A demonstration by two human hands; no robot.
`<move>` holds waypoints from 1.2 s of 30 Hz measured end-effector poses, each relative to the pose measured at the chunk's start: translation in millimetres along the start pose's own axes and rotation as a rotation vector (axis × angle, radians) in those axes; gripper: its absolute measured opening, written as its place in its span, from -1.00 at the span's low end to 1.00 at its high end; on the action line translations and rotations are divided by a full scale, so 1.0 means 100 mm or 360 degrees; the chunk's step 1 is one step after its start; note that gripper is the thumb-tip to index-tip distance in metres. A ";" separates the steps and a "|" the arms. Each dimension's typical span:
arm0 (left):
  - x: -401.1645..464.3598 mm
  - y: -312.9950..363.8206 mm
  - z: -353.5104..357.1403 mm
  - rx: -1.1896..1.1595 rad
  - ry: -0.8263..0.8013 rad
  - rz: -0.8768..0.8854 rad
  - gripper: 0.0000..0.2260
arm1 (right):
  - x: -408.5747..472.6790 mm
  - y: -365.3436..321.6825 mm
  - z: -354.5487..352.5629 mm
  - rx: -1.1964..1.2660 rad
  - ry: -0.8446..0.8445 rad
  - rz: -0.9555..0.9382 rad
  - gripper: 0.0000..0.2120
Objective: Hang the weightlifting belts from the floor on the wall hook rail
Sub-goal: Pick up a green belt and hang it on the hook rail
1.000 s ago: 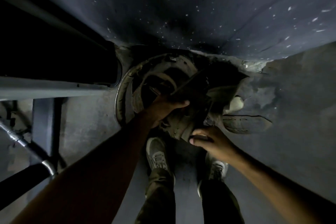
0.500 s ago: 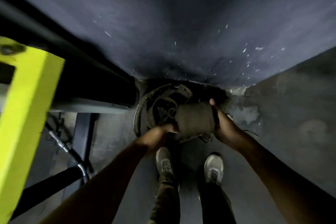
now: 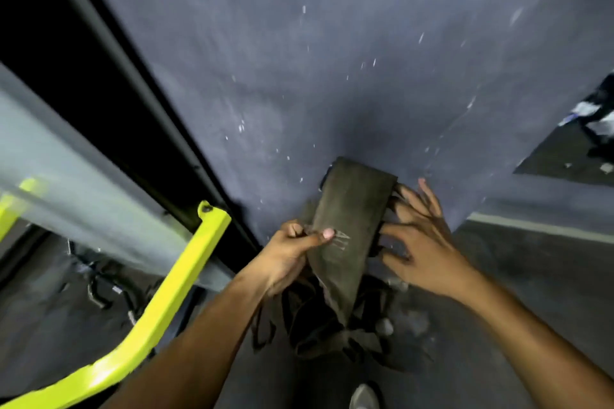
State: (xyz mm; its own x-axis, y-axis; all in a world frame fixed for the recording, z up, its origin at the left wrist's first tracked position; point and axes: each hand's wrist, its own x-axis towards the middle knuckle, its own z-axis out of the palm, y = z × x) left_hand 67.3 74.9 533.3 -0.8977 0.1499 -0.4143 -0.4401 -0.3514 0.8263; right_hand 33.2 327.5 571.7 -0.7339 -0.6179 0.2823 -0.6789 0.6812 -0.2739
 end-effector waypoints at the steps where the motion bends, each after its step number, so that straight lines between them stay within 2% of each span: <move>1: -0.13 0.14 0.11 0.0053 -0.0034 0.0113 -0.68 | 0.02 -0.11 -0.24 -0.0050 0.0051 0.0059 -0.78; 3: -0.41 0.42 0.26 0.0194 -0.0108 0.0334 -0.70 | 0.01 -0.37 -0.66 -0.0071 0.0108 0.0164 -0.81; 4: -0.55 0.55 0.32 0.0271 -0.0127 0.0429 -0.69 | 0.00 -0.52 -0.84 0.0023 0.0151 0.0208 -0.82; 5: -0.70 0.69 0.38 0.0350 -0.0145 0.0512 -0.67 | -0.02 -0.69 -1.04 0.0305 0.0201 0.0283 -0.83; 8: -1.21 1.07 0.51 0.0592 -0.0293 0.0797 -0.61 | -0.03 -1.21 -1.67 0.1964 0.0453 0.0552 -0.85; 9: -1.39 1.18 0.55 0.0754 -0.0337 0.0896 -0.61 | -0.06 -1.34 -1.83 0.2276 0.0551 0.0597 -0.87; 10: -1.57 1.29 0.58 0.0926 -0.0369 0.0942 -0.59 | -0.10 -1.49 -1.95 0.2328 0.0595 0.0600 -0.86; 12: -1.84 1.46 0.58 0.1043 -0.0466 0.0878 -0.54 | -0.15 -1.81 -2.09 0.2104 0.0629 0.0559 -0.81; 13: -1.98 1.55 0.57 0.0933 -0.0562 0.0760 -0.55 | -0.19 -1.97 -2.12 0.1966 0.0677 0.0481 -0.80; 15: -2.19 1.72 0.54 0.0412 -0.0804 0.0487 -0.53 | -0.29 -2.27 -2.12 0.1721 0.0726 0.0289 -0.83; 16: -2.29 1.80 0.56 0.0161 -0.0863 0.0326 -0.46 | -0.35 -2.39 -2.10 0.1578 0.0710 0.0168 -0.85; 18: -2.50 1.96 0.65 0.0099 -0.0729 0.0146 -0.19 | -0.47 -2.58 -2.07 0.1233 0.0640 -0.0046 -0.87; 19: -2.58 2.03 0.72 0.0173 -0.0607 0.0155 -0.20 | -0.52 -2.66 -2.07 0.1015 0.0629 -0.0145 -0.83; 21: -2.74 2.11 0.91 0.0326 -0.0361 0.0367 -0.55 | -0.63 -2.69 -2.06 0.0574 0.0567 -0.0162 -0.68; 23: -2.85 2.21 1.05 0.0495 -0.0229 0.0684 -0.79 | -0.76 -2.61 -2.04 0.0403 0.0480 0.0078 -0.72; 24: -2.89 2.25 1.10 0.0545 -0.0250 0.0822 -0.82 | -0.84 -2.54 -2.03 0.0514 0.0439 0.0191 -0.70; 25: -2.94 2.27 1.15 0.0598 -0.0284 0.0945 -0.80 | -0.90 -2.48 -2.04 0.0839 0.0393 0.0286 -0.63; 28: -3.12 2.19 1.26 0.0703 -0.0454 0.1152 -0.75 | -0.95 -2.33 -2.22 0.2569 0.0104 0.0506 -0.14; 29: -3.15 2.11 1.28 0.0714 -0.0516 0.1156 -0.75 | -0.93 -2.26 -2.30 0.2895 0.0011 0.0520 -0.03; 31: -3.15 1.90 1.28 0.0807 -0.0617 0.1143 -0.75 | -0.84 -2.18 -2.50 0.3088 -0.0039 0.0542 0.02; 32: -3.13 1.78 1.27 0.0921 -0.0668 0.1156 -0.75 | -0.78 -2.16 -2.61 0.3048 0.0006 0.0584 -0.04; 34: -3.14 1.54 1.31 0.1174 -0.0788 0.1164 -0.77 | -0.62 -2.18 -2.78 0.2789 0.0120 0.0752 -0.33; 36: -3.15 1.34 1.31 0.1242 -0.0869 0.1035 -0.76 | -0.52 -2.20 -2.81 0.2461 0.0291 0.0916 -0.56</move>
State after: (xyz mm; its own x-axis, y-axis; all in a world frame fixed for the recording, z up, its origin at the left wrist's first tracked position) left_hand 288.4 101.2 825.0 -0.7656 0.5970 0.2396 0.3867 0.1295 0.9131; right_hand 227.2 319.8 875.8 -0.9440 -0.3124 -0.1058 0.2002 -0.2879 -0.9365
